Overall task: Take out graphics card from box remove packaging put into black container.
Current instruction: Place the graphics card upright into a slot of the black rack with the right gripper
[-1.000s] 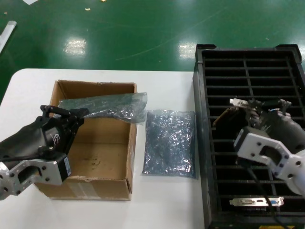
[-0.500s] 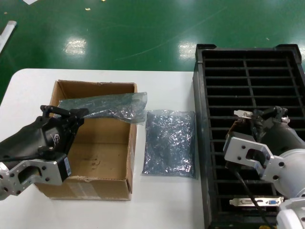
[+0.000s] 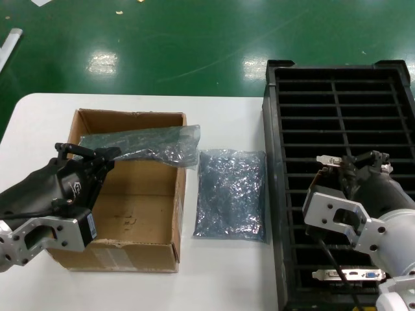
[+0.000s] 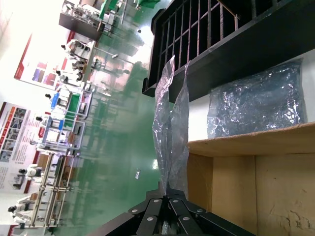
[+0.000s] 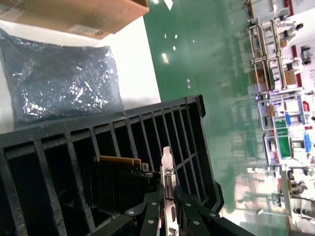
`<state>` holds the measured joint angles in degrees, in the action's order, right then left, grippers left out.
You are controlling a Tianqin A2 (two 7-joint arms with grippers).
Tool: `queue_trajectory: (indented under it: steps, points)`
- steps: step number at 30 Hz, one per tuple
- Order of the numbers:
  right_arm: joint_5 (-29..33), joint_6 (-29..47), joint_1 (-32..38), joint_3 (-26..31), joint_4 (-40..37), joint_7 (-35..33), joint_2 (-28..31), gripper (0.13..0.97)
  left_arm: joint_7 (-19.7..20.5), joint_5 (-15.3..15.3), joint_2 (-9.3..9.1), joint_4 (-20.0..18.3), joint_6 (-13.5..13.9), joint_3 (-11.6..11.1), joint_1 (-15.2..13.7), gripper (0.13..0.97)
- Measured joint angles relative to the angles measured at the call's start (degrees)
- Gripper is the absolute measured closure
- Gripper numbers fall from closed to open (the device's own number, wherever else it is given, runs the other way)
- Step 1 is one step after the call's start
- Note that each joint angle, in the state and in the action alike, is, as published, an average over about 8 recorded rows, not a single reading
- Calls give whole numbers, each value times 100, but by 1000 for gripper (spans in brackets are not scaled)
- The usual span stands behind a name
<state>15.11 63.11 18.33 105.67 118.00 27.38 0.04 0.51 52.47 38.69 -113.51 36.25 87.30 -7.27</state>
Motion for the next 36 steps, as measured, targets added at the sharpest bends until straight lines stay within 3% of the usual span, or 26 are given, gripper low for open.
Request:
queue_trajectory:
  steps: [17, 36]
  points:
    - [-599, -268, -238, -282, 0, -355, 1, 925, 0, 0, 0, 0, 0, 0, 0, 959]
    - [79, -12, -244, 362, 0, 687, -2, 925, 0, 0, 0, 0, 0, 0, 0, 959]
